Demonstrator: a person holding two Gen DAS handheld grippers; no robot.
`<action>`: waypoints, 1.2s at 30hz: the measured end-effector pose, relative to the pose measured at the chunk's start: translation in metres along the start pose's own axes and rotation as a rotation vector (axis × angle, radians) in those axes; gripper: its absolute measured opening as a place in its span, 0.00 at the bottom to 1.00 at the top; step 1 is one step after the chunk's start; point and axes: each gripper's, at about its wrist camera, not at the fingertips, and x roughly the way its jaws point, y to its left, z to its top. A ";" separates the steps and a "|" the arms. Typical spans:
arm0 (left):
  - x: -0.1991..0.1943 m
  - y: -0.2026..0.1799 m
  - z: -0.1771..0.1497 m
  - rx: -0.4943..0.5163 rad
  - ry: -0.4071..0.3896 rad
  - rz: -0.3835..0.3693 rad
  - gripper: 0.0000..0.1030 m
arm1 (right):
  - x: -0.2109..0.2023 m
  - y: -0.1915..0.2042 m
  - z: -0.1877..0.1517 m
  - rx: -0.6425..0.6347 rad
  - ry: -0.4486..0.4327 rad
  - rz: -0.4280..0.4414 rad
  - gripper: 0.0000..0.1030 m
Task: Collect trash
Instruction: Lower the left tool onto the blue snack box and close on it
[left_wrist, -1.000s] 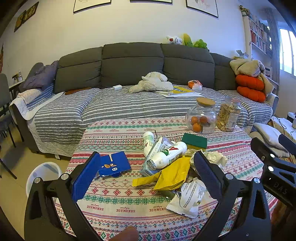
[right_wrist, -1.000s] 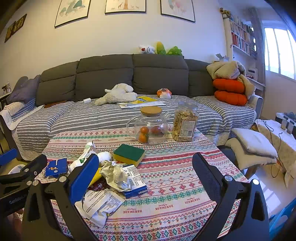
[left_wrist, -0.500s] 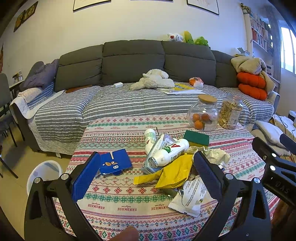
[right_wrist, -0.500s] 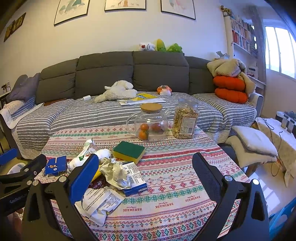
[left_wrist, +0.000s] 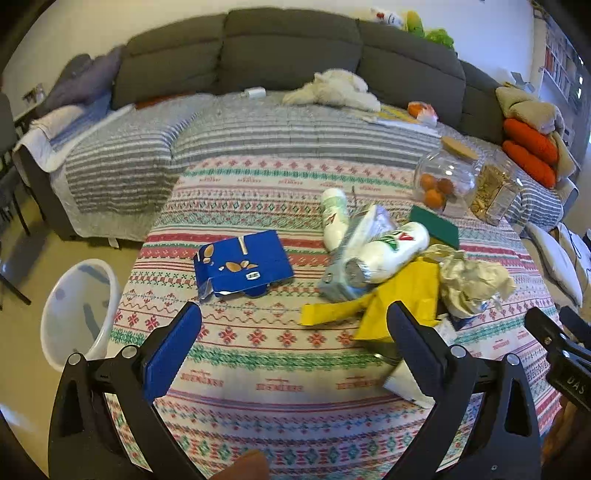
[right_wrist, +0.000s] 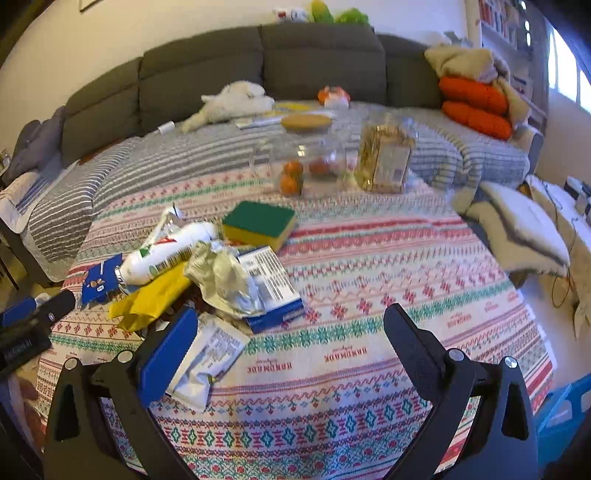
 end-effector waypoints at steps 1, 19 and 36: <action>0.008 0.007 0.005 -0.007 0.038 -0.017 0.94 | 0.001 -0.002 0.001 0.013 0.010 0.006 0.95; 0.109 0.059 0.051 -0.070 0.277 0.038 0.94 | 0.034 -0.029 0.011 0.217 0.184 0.119 0.95; 0.183 0.002 0.073 0.563 0.523 -0.026 0.95 | 0.046 -0.042 0.028 0.261 0.169 0.098 0.95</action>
